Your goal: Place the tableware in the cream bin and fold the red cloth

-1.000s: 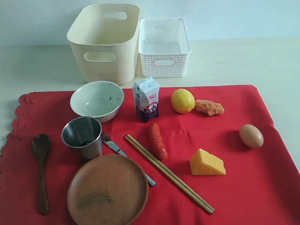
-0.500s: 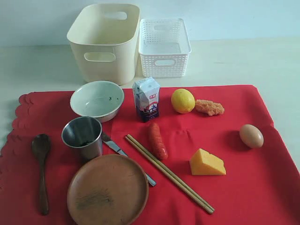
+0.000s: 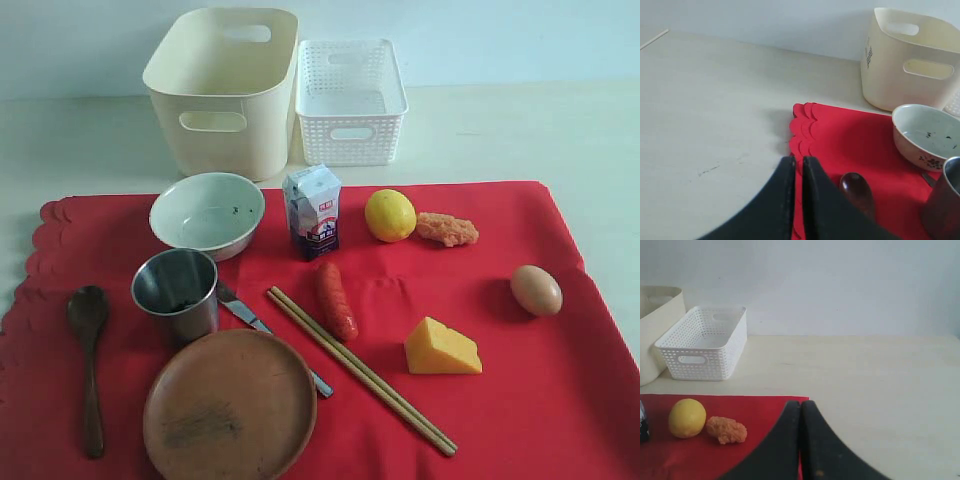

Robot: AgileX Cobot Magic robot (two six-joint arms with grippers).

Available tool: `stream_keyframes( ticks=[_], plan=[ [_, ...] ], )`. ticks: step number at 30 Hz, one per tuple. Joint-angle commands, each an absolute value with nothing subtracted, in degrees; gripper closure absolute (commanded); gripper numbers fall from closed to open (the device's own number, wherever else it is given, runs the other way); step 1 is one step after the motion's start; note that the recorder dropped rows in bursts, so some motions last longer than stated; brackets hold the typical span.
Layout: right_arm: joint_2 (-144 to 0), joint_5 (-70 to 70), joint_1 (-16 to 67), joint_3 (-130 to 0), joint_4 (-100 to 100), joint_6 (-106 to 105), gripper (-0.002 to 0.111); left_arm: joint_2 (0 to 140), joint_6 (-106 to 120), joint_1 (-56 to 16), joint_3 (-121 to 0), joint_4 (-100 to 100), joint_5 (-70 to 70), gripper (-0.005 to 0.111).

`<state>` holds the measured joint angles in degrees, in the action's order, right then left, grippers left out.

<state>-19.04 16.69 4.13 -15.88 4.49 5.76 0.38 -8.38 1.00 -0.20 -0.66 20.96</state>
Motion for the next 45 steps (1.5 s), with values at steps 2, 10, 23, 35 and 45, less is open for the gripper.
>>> stream_keyframes(
  ticks=[2, 10, 23, 35, 45],
  plan=[
    [-20.26, 14.32, 4.34, -16.96, 5.2, 5.6, 0.108, 0.0, -8.49, 1.07, 0.0, -0.87, 20.7, 0.099],
    [-20.26, 14.2, 4.34, -16.96, 5.2, 5.6, 0.108, 0.0, -8.49, 1.07, 0.0, -0.87, 20.7, 0.099],
    [-20.79, 14.08, 4.34, -17.08, 4.92, 5.6, 0.108, 0.0, -8.49, 1.07, 0.0, -0.87, 20.7, 0.099],
    [-30.6, 13.99, 4.34, -21.33, 4.92, 5.6, 0.108, 0.0, -8.49, 1.07, 0.0, -0.87, 20.7, 0.099],
    [-35.51, 13.13, 4.34, -32.52, 4.92, 5.6, 0.108, 0.0, -8.49, 1.07, 0.0, -0.87, 20.7, 0.099]
  ],
)
